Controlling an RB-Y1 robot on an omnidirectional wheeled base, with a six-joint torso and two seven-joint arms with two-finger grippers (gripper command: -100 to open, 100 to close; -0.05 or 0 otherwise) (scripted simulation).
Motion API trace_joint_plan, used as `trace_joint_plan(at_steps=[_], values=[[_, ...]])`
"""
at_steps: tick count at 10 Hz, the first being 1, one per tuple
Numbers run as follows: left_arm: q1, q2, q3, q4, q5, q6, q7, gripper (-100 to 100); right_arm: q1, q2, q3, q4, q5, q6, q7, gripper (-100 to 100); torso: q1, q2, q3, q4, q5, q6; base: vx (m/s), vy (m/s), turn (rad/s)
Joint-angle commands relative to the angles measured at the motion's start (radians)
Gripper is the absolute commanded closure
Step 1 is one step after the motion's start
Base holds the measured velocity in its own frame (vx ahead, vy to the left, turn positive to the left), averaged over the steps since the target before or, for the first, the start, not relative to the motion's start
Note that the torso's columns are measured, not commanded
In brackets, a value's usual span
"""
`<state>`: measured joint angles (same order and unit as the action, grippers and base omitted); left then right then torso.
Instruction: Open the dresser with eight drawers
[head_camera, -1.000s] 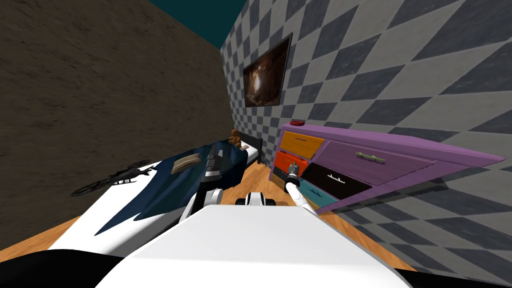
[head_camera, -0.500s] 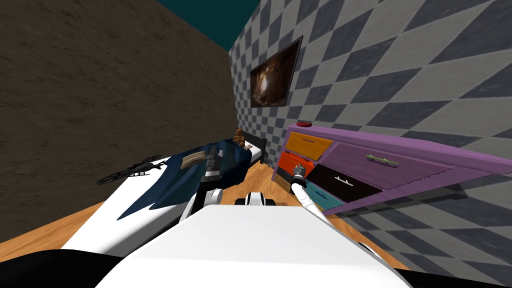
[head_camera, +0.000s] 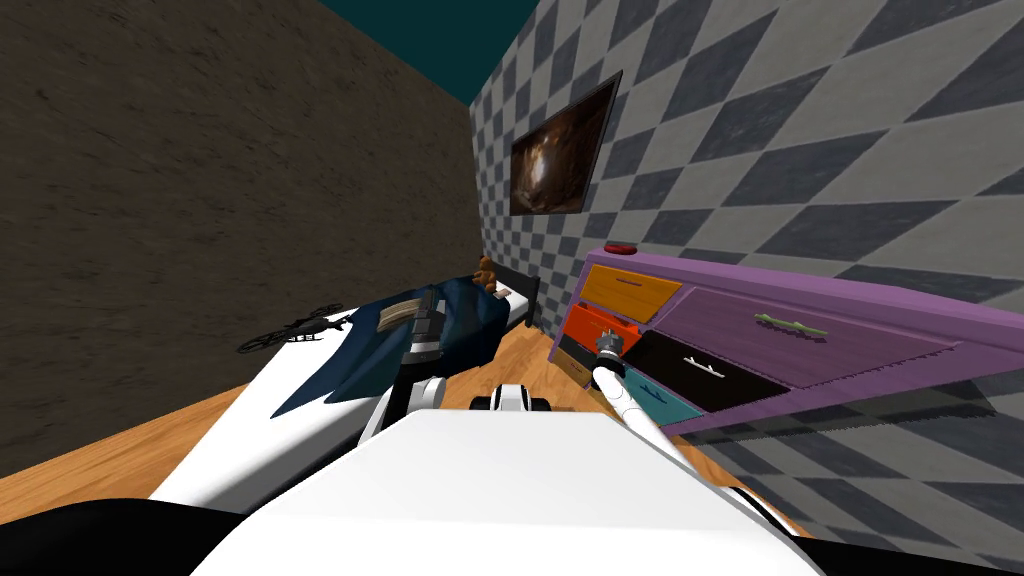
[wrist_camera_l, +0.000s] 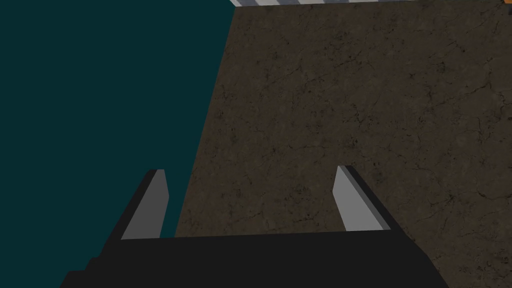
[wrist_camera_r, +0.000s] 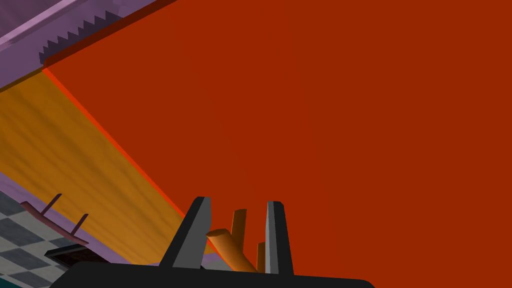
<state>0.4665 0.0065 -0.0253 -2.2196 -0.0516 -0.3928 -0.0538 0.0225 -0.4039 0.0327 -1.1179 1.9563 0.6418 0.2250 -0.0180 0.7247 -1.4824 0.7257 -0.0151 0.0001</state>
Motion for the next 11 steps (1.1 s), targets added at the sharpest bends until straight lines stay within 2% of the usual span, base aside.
trace_joint_plan(at_steps=[1,3,4,5,6,7,8,9,10,11], values=[[0.0,0.0,0.0,0.0,0.0,0.0,0.0,0,0.005,-0.05,-0.055,0.076,0.025,-0.035,-0.073,100,0.006,0.002,0.001,0.001,0.002,-0.002,-0.048,0.136,0.157],[0.0,0.0,0.0,0.0,0.0,0.0,0.0,0,0.005,-0.05,-0.055,0.08,0.025,-0.035,-0.097,100,0.005,0.002,0.001,0.0,0.001,0.001,-0.013,0.07,-0.007],[0.0,0.0,0.0,0.0,0.0,0.0,0.0,0,-0.003,-0.102,-0.108,0.117,0.05,-0.063,-0.147,100,0.0,0.001,0.001,0.001,-0.001,0.0,-0.027,0.122,0.255],[0.0,0.0,0.0,0.0,0.0,0.0,0.0,0,-0.003,-0.102,-0.119,0.141,0.05,-0.063,-0.174,100,0.005,0.002,0.001,0.003,0.003,-0.002,-0.035,0.132,0.172],[0.0,0.0,0.0,0.0,0.0,0.0,0.0,0,-0.011,-0.154,-0.163,0.171,0.075,-0.092,-0.211,100,0.009,0.004,0.002,0.003,0.002,-0.002,-0.053,0.213,0.229],[0.0,0.0,0.0,0.0,0.0,0.0,0.0,0,-0.011,-0.154,-0.183,0.203,0.075,-0.092,-0.24,100,0.015,0.004,0.002,0.005,0.005,-0.007,-0.05,0.19,0.137],[0.0,0.0,0.0,0.0,0.0,0.0,0.0,0,-0.011,-0.154,-0.183,0.203,0.075,-0.092,-0.265,100,0.013,0.005,0.003,0.005,0.005,-0.005,-0.039,0.08,0.008],[0.0,0.0,0.0,0.0,0.0,0.0,0.0,0,-0.019,-0.207,-0.231,0.246,0.101,-0.12,-0.3,100,0.006,0.005,0.003,0.007,0.005,-0.003,-0.05,0.12,0.244],[0.0,0.0,0.0,0.0,0.0,0.0,0.0,0,-0.019,-0.207,-0.247,0.262,0.101,-0.12,-0.325,100,0.01,0.007,0.004,0.008,0.007,-0.004,-0.05,0.13,0.161],[0.0,0.0,0.0,0.0,0.0,0.0,0.0,0,-0.019,-0.207,-0.247,0.264,0.101,-0.12,-0.349,100,0.013,0.008,0.004,0.01,0.01,-0.003,-0.015,0.07,0.017]])
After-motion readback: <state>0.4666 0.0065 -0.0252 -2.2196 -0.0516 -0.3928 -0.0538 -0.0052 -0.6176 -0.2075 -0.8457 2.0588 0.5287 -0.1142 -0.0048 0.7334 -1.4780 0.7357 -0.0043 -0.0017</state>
